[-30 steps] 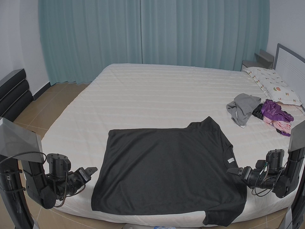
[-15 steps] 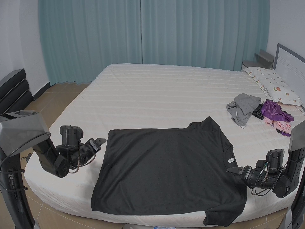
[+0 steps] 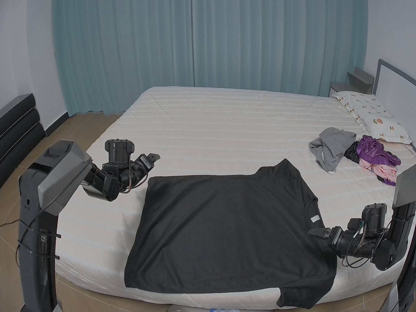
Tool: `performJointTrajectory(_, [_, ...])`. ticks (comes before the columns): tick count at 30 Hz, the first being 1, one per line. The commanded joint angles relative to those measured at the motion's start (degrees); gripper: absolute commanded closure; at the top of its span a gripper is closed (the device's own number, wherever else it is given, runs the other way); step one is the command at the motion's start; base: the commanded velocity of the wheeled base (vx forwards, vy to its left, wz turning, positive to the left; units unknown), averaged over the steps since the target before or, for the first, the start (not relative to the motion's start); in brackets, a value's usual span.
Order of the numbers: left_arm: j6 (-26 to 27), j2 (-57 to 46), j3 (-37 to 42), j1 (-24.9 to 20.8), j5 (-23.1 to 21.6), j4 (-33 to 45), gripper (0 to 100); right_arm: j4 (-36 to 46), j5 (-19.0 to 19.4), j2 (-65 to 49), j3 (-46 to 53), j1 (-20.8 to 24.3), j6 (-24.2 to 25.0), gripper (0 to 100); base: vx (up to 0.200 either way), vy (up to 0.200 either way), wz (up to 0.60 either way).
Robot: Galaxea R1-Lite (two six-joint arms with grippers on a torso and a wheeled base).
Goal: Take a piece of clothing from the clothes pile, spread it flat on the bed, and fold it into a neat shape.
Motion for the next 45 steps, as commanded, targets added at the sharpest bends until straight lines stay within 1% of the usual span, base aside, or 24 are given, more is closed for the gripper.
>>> performJointTrajectory(1, [-0.1, 11.73, -11.23, 0.05, -0.39, 3.66, 0, -0.02, 0.01, 0.19, 0.02, 0.73, 0.27, 0, 0.0, 0.0, 0.0])
performJointTrajectory(2, [-0.01, 13.05, -13.17, 0.05, -0.12, 3.75, 0, -0.02, 0.01, 0.19, 0.02, 0.73, 0.27, 0, 0.0, 0.0, 0.0])
performJointTrajectory(9, [0.43, 15.77, -16.77, -0.04, 0.14, 4.54, 0, -0.02, -0.08, 0.19, 0.02, 0.82, 1.32, 0, 0.0, 0.0, 0.0])
performJointTrajectory(14, [0.52, 17.44, -20.81, -0.04, 0.49, 6.47, 0, -0.02, -0.08, 0.1, 0.02, 0.91, 1.41, 0, 0.0, 0.0, 0.0])
performJointTrajectory(19, [0.52, 18.58, -22.31, -0.12, 0.85, 7.53, 0, -0.02, -0.08, 0.1, 0.02, 1.17, 1.41, 0, 0.0, 0.0, 0.0])
performJointTrajectory(24, [0.43, 18.76, -24.07, 0.32, 2.34, 7.7, 0, -0.02, -0.16, 0.01, -0.07, 1.35, 1.41, 0, 0.0, 0.0, 0.0])
performJointTrajectory(30, [0.43, 19.11, -24.24, 0.23, 2.69, 8.05, 0, -0.02, -0.16, 0.01, -0.16, 1.44, 1.5, 0, 0.0, 0.0, 0.0])
performJointTrajectory(31, [0.43, 19.2, -24.24, 0.23, 2.6, 8.4, 100, -0.02, -0.16, 0.01, -0.25, 1.44, 1.5, 0, 0.0, 0.0, 0.0])
performJointTrajectory(38, [0.34, 19.38, -25.82, 0.32, 2.95, 9.28, 100, -0.02, -0.25, 0.19, -1.83, 1.52, 1.41, 0, 0.0, 0.0, 0.0])
performJointTrajectory(44, [0.52, 18.32, -28.28, 0.93, 5.24, 9.81, 100, 1.48, -1.22, 2.47, -11.32, 1.08, 1.32, 0, 0.0, 0.0, 0.0])
performJointTrajectory(45, [0.52, 18.32, -28.28, 0.93, 5.24, 9.81, 100, 1.48, -1.22, 2.47, -11.32, 1.08, 1.32, 0, 0.0, 0.0, 0.0])
